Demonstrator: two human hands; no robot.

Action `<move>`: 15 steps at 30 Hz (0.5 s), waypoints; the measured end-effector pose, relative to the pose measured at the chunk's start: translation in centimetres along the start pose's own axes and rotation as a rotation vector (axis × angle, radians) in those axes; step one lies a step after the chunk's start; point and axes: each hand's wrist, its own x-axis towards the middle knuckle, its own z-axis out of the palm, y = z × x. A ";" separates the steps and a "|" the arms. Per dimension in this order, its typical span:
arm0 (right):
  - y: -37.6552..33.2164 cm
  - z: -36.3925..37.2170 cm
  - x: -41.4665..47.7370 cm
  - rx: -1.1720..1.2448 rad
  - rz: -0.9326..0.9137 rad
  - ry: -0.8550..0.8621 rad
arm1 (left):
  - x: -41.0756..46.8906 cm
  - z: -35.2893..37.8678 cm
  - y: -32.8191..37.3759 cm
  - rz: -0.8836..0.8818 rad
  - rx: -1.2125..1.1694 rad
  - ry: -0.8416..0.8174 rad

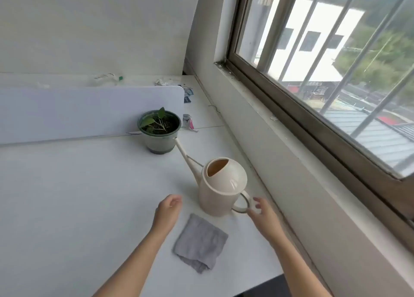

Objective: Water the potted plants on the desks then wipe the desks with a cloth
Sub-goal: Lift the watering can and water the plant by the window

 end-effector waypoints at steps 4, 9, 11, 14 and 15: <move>-0.4 0.8 1.8 -0.037 -0.051 -0.030 | 1.9 1.1 2.0 -0.060 -0.056 0.008; 0.7 0.5 3.5 -0.107 -0.143 -0.054 | 4.8 2.8 3.8 -0.117 -0.179 0.025; 1.3 0.1 4.3 -0.121 -0.178 -0.107 | 6.1 3.5 4.6 -0.141 -0.245 0.027; 2.0 -0.6 5.6 -0.109 -0.199 -0.187 | 7.8 4.5 5.7 -0.179 -0.327 0.027; 2.3 -0.8 6.2 -0.086 -0.208 -0.209 | 8.1 4.8 6.0 -0.187 -0.337 0.018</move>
